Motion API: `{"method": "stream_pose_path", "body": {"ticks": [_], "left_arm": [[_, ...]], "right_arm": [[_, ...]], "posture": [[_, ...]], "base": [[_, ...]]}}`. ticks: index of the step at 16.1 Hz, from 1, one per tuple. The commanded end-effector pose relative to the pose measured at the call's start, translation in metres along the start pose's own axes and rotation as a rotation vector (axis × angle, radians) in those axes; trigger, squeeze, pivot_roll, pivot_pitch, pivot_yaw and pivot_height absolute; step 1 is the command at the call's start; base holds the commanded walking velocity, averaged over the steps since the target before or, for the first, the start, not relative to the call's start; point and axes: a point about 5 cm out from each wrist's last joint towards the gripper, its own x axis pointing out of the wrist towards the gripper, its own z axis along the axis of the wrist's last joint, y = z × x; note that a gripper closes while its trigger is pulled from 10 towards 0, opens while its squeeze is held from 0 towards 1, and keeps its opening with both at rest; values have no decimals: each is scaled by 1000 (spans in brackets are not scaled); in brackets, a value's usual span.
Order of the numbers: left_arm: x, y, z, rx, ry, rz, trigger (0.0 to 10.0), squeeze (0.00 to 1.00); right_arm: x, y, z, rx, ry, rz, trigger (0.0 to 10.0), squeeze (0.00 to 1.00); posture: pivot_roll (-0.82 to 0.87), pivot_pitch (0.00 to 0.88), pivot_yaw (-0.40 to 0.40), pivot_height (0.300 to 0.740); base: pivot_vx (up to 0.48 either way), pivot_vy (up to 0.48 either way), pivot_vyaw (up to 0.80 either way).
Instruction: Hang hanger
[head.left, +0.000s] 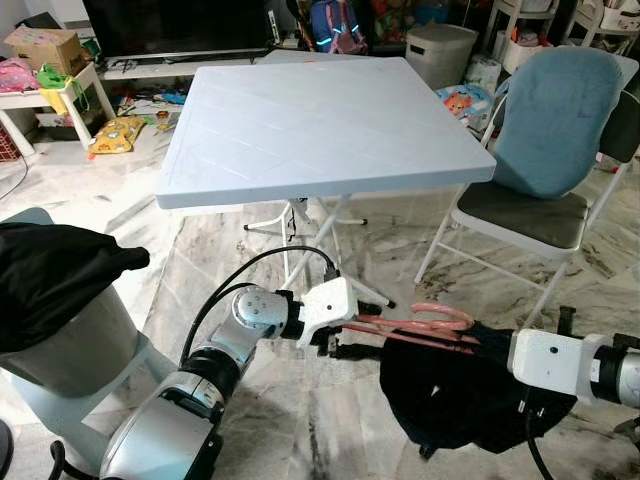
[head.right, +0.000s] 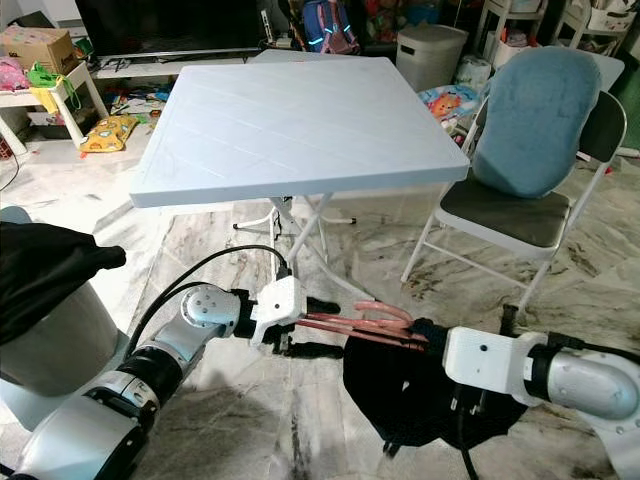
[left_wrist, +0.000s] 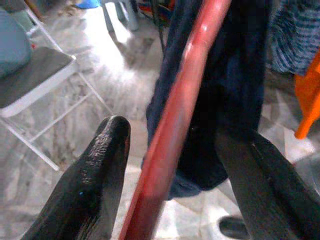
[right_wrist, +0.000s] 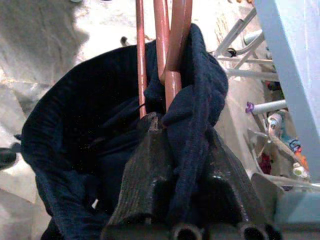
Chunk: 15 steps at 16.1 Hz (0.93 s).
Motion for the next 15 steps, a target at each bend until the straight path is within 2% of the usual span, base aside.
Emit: {"method": "stream_pose_path", "body": {"ticks": [1, 2, 6, 11, 12, 13, 15], "left_arm": [[-3, 8, 7, 18, 2, 11, 10000, 63], [-4, 8, 5, 31, 15, 10, 10000, 0], [-8, 21, 15, 38, -4, 72, 10000, 0], [-6, 14, 9, 34, 12, 31, 10000, 0], [-6, 13, 8, 33, 16, 28, 8039, 0], [-5, 12, 7, 22, 19, 12, 0, 0], [-3, 9, 6, 15, 20, -12, 0, 0]], "right_arm": [[-3, -6, 4, -39, -15, -18, 0, 0], [-4, -4, 3, -41, -14, 1, 0, 0], [-8, -1, -3, -48, 21, 12, 0, 0], [-4, -3, -2, -67, 11, -25, 0, 0], [-5, -4, -1, -68, 8, -25, 0, 0], [-7, -6, 0, -72, 5, -32, 0, 0], [-8, -9, 1, -76, -2, -47, 0, 0]], "posture": [[-83, 0, 1, 740], [-83, 0, 1, 740], [-85, 0, -1, 740], [-87, 0, 2, 740], [-90, 0, -1, 740], [-94, 0, -1, 740], [-94, 0, -1, 740]], "base": [[0, 0, 0], [0, 0, 0], [0, 0, 0], [0, 0, 0], [0, 0, 0], [0, 0, 0], [0, 0, 0]]}}
